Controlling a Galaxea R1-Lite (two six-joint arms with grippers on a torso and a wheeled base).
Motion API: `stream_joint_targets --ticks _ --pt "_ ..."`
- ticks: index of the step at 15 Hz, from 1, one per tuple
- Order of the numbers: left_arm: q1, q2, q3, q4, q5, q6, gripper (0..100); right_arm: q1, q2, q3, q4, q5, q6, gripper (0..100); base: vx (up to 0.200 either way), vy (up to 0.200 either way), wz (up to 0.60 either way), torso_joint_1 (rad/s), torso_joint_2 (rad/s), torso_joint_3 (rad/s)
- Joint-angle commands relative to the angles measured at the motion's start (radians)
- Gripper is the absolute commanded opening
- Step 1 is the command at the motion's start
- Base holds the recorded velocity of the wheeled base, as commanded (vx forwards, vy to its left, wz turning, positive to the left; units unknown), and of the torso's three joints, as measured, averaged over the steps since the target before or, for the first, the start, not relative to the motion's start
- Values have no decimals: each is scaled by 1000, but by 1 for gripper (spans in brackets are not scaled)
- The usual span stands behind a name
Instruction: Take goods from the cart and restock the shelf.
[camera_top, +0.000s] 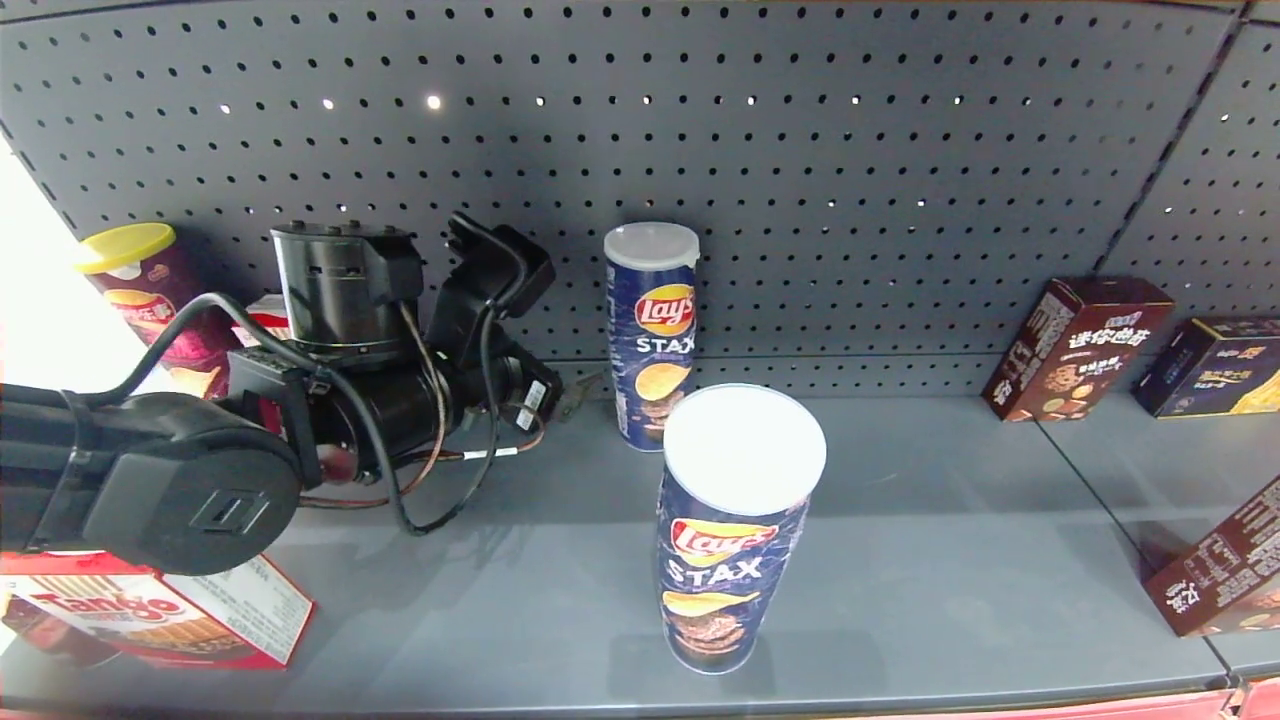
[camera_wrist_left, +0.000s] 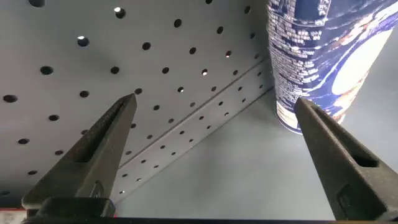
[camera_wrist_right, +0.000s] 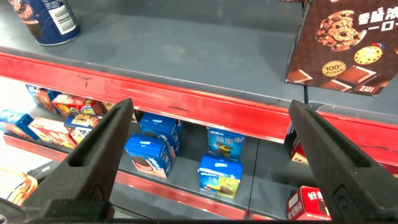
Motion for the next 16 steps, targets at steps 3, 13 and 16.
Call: stream_joint_targets --ticks 3,13,16 --pt "1 66 -42 0 8 -3 100 0 1 0 -1 0 0 100 0 0 0 0 0 0" --pt "-9 93 -56 0 7 -4 100 0 1 0 1 0 0 100 0 0 0 0 0 0" --pt "-10 96 -65 3 7 -4 100 0 1 0 -1 0 0 100 0 0 0 0 0 0"
